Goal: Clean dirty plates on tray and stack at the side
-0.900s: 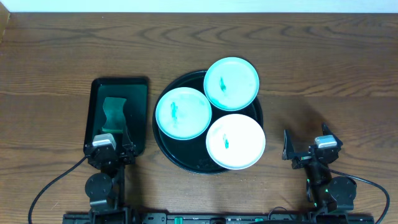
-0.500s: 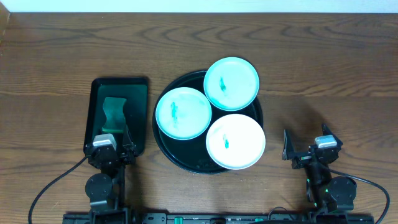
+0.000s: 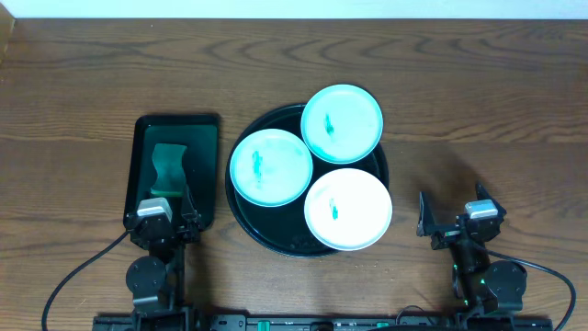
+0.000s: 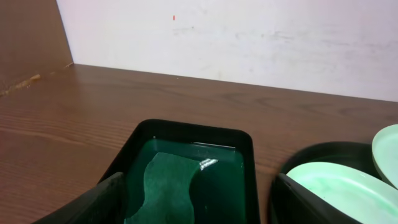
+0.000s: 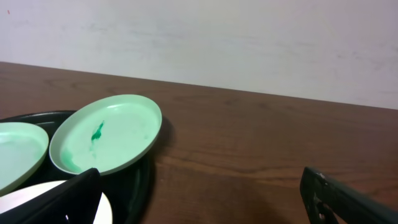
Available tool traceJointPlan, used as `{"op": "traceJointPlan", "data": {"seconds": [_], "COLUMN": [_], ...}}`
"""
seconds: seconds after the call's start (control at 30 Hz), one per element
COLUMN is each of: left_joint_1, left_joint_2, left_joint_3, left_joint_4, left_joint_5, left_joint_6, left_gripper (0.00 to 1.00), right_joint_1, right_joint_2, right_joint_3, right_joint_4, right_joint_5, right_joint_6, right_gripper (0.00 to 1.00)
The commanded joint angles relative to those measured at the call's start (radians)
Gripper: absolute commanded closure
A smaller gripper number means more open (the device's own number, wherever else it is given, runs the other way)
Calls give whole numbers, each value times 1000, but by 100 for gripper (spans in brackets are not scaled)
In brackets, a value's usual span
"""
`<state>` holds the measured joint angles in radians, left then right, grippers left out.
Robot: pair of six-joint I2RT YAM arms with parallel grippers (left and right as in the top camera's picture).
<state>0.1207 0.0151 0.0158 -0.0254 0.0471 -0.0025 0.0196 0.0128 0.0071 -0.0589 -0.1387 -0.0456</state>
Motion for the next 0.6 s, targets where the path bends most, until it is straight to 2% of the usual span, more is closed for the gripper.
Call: {"op": "traceJointPlan", "data": {"seconds": [0.0, 0.57], "left_joint_1": [-4, -4], "left_joint_2": [-11, -11], "left_joint_3": [-12, -12], "left_joint_4": [-41, -42], "left_joint_5": [-6, -6], "left_joint_6": [10, 10], "left_gripper": [26, 26], "right_joint_1": [-5, -5], "right_joint_2": [1, 1], "right_joint_3": [-2, -2], "right_joint_4": [-4, -4], "right_joint_5": [-5, 11], "right_joint_6": [-8, -8], "right_gripper": [1, 1]}}
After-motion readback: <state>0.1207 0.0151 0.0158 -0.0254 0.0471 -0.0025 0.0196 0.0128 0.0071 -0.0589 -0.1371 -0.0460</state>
